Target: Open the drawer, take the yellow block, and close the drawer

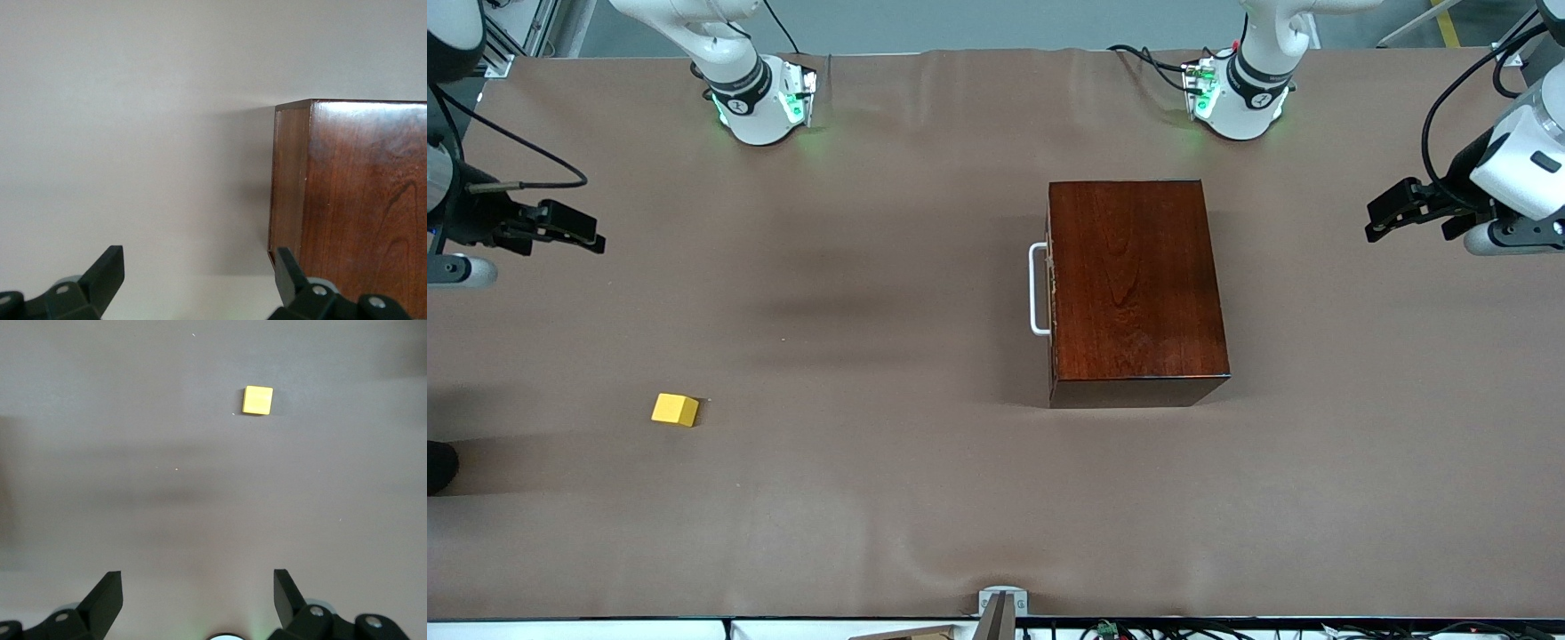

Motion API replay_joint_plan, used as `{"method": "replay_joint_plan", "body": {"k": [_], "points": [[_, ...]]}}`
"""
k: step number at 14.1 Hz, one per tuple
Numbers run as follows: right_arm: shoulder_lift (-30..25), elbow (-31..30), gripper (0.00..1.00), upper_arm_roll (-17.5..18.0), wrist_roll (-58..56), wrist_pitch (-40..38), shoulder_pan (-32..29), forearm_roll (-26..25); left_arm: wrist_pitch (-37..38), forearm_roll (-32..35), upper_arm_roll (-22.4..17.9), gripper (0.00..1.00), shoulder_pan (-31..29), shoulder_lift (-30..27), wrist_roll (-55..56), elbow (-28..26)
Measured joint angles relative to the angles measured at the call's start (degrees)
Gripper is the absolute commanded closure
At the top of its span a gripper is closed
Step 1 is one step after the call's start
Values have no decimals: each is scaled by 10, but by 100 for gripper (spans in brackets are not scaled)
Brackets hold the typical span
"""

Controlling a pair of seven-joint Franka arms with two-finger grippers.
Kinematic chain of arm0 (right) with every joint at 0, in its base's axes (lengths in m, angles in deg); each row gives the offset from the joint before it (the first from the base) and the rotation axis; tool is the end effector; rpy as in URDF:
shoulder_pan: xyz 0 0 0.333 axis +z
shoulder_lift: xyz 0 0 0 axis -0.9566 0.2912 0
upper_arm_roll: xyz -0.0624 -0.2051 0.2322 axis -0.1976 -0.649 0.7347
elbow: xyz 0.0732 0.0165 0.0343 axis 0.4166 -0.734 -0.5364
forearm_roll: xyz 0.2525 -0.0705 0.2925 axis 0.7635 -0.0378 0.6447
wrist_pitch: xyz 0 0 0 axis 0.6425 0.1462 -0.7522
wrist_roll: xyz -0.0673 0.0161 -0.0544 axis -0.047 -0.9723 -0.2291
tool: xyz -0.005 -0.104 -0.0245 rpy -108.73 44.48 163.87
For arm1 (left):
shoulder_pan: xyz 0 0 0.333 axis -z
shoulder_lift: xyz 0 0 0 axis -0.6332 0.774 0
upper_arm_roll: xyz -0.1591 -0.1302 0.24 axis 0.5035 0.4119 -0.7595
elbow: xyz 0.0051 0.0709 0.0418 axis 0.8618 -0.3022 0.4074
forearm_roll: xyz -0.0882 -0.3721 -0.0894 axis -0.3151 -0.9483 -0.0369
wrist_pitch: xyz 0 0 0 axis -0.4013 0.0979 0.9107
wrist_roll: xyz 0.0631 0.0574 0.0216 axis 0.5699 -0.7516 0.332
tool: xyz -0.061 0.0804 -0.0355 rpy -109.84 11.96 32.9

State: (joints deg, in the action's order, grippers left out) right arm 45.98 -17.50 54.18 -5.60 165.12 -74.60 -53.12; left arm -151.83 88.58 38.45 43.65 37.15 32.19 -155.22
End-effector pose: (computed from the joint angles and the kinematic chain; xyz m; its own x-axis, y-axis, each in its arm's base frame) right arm 0.5595 0.0085 0.6069 0.9927 -0.0059 -0.1204 -0.0113 -0.9990 -0.0444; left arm 0.5379 -0.0400 0.6073 1.0000 0.0074 -0.0013 0.0074 -0.9998 0.0207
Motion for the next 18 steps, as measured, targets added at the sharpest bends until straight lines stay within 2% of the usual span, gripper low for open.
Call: {"method": "replay_joint_plan", "body": {"k": [5,18], "points": [[-22,6,0,0,9,-6,16,0,-6,0,-1,0,-1,14,-47,15],[-31,-3,0,-1,9,-11,16,0,-6,0,-1,0,-1,23,-32,23]]}}
